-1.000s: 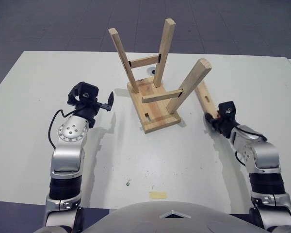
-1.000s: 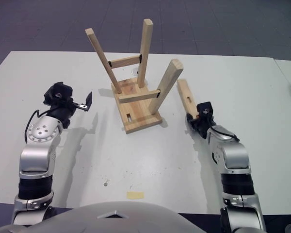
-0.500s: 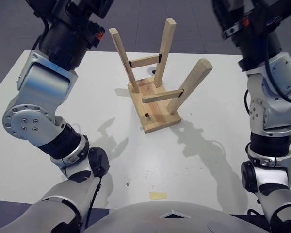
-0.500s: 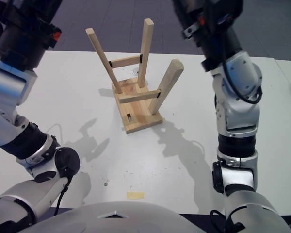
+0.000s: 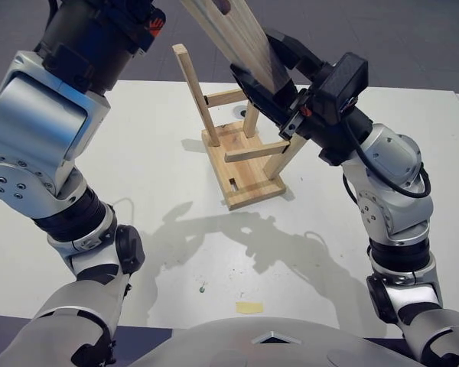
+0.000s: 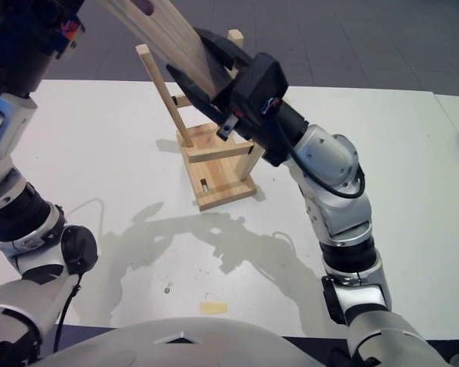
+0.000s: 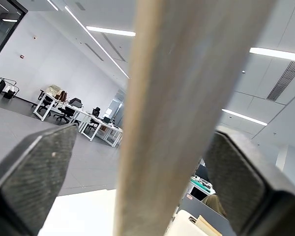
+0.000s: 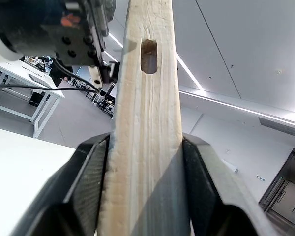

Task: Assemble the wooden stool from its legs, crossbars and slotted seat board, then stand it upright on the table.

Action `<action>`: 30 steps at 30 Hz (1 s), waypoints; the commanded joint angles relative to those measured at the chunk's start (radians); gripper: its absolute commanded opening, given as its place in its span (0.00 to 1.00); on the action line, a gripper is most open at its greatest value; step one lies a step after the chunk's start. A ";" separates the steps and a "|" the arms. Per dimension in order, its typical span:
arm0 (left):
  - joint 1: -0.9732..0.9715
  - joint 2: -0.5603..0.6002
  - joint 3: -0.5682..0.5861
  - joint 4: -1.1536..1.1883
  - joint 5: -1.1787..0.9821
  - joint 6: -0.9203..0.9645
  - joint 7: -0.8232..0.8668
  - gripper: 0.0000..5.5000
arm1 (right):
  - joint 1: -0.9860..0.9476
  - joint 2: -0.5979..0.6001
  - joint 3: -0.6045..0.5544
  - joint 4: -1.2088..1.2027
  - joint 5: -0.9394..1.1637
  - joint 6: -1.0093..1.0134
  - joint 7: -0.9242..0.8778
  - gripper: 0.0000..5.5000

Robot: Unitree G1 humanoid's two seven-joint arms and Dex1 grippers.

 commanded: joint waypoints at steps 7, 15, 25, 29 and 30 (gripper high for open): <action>-0.037 0.141 -0.073 -0.032 -0.032 -0.091 0.008 0.44 | 0.020 0.013 -0.009 -0.018 0.006 0.028 0.014 0.38; -0.050 0.203 -0.100 -0.044 -0.010 -0.126 -0.017 0.20 | 0.024 0.024 -0.015 -0.016 0.009 0.036 0.013 0.38; -0.053 0.322 -0.032 0.019 0.236 -0.179 -0.082 0.19 | -0.034 0.099 -0.127 0.039 0.120 0.141 -0.086 0.58; -0.026 0.351 -0.026 0.025 0.298 -0.165 -0.111 0.19 | -0.237 0.138 -0.343 0.130 0.359 0.259 -0.227 0.70; -0.006 0.360 -0.032 0.017 0.315 -0.152 -0.120 0.19 | -0.292 0.123 -0.395 0.177 0.380 0.266 -0.260 0.73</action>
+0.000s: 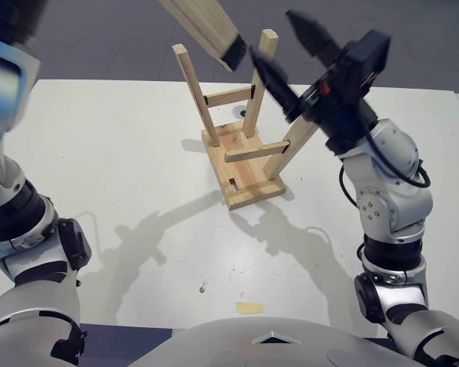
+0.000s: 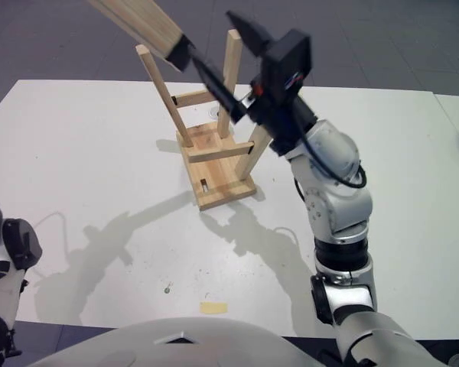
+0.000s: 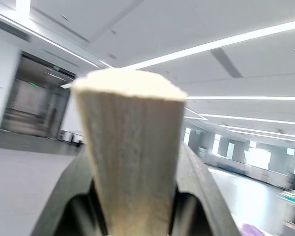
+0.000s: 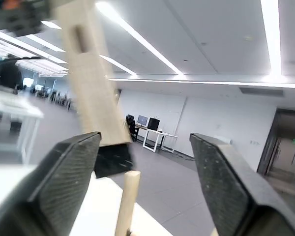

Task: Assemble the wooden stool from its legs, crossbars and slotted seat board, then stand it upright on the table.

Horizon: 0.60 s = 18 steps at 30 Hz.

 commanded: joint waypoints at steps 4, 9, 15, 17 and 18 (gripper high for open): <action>0.125 0.075 -0.046 -0.082 0.129 0.061 -0.115 0.19 | -0.226 -0.120 -0.223 0.257 0.008 0.033 -0.138 0.86; 0.271 0.138 -0.121 -0.104 0.374 0.088 -0.209 0.19 | -0.081 -0.194 -0.137 0.308 -0.157 0.111 -0.162 0.98; 0.354 0.089 -0.127 -0.099 0.482 0.082 -0.256 0.19 | 0.044 -0.209 -0.019 0.160 -0.149 0.218 -0.047 0.98; 0.340 0.074 -0.123 -0.096 0.489 0.081 -0.270 0.19 | 0.062 -0.201 0.002 0.086 -0.095 0.267 0.000 0.98; 0.333 0.069 -0.124 -0.092 0.495 0.082 -0.276 0.19 | 0.069 -0.192 0.008 0.048 -0.065 0.293 0.012 0.98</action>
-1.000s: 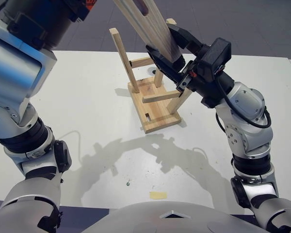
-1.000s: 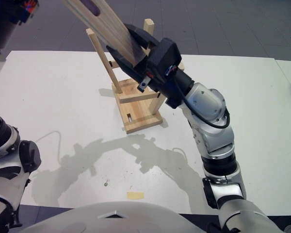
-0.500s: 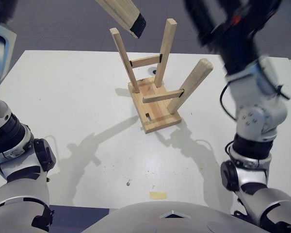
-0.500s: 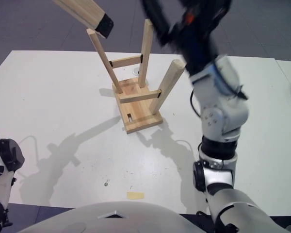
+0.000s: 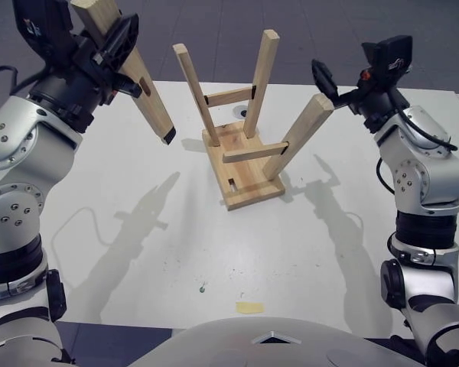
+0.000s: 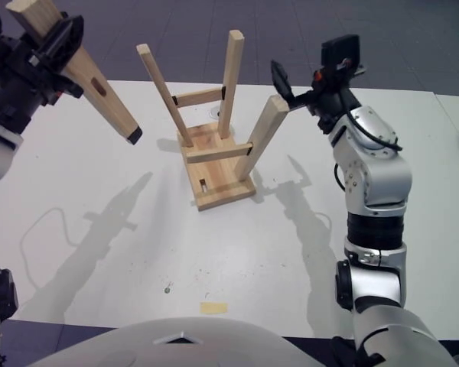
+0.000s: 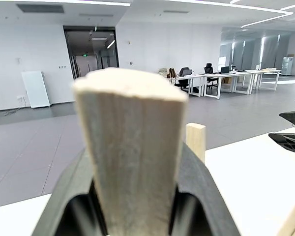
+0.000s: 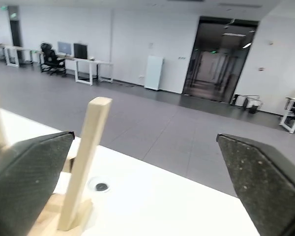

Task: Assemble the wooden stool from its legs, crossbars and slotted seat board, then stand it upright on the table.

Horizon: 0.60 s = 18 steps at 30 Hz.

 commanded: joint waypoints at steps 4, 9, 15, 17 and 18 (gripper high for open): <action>-0.039 -0.052 -0.006 0.014 0.049 0.005 -0.048 0.19 | 0.033 0.058 0.004 -0.240 0.266 0.192 0.095 0.98; -0.018 -0.060 0.009 0.051 0.117 -0.001 -0.082 0.19 | -0.029 0.113 -0.177 -0.201 0.526 0.214 0.072 0.98; 0.026 -0.077 0.063 0.064 0.153 0.016 -0.095 0.19 | 0.001 -0.088 -0.150 -0.098 0.626 0.222 0.458 0.98; 0.021 -0.087 0.057 0.047 0.152 0.024 -0.104 0.19 | 0.024 -0.168 -0.063 -0.072 0.538 0.183 0.604 0.98; 0.021 -0.093 0.054 0.042 0.150 0.026 -0.108 0.19 | 0.026 -0.198 -0.023 -0.055 0.497 0.156 0.671 0.98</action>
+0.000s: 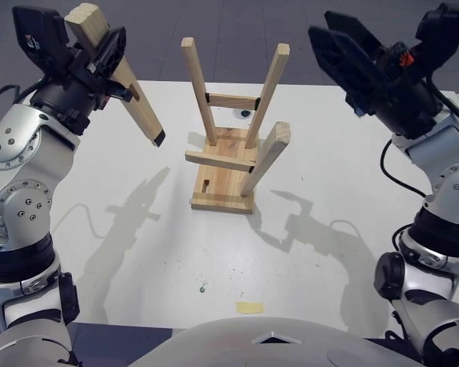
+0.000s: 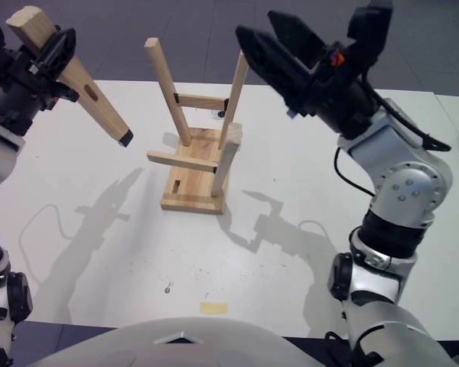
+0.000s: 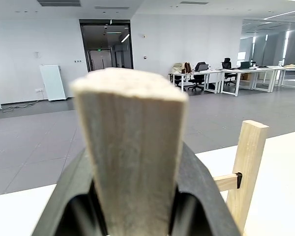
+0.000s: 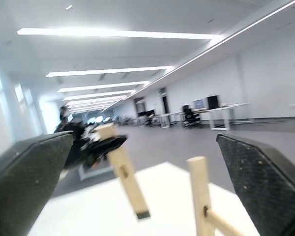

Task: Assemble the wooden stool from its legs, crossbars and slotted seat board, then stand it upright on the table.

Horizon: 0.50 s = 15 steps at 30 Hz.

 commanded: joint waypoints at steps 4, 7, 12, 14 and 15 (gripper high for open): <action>-0.005 -0.069 0.017 -0.021 -0.050 0.046 -0.008 0.19 | 0.029 -0.173 0.282 0.099 -0.292 -0.192 0.396 0.92; 0.018 -0.075 0.002 -0.017 -0.018 0.092 0.033 0.19 | 0.019 -0.146 0.305 0.126 -0.326 -0.237 0.427 0.83; 0.057 -0.116 -0.044 -0.024 0.025 0.119 0.049 0.19 | 0.039 -0.087 0.285 0.102 -0.321 -0.248 0.370 0.67; 0.074 -0.149 -0.048 -0.042 0.019 0.115 0.048 0.19 | 0.069 -0.076 0.278 0.077 -0.318 -0.245 0.343 0.60; 0.084 -0.168 -0.046 -0.059 0.008 0.112 0.050 0.19 | 0.085 -0.072 0.275 0.064 -0.314 -0.239 0.331 0.57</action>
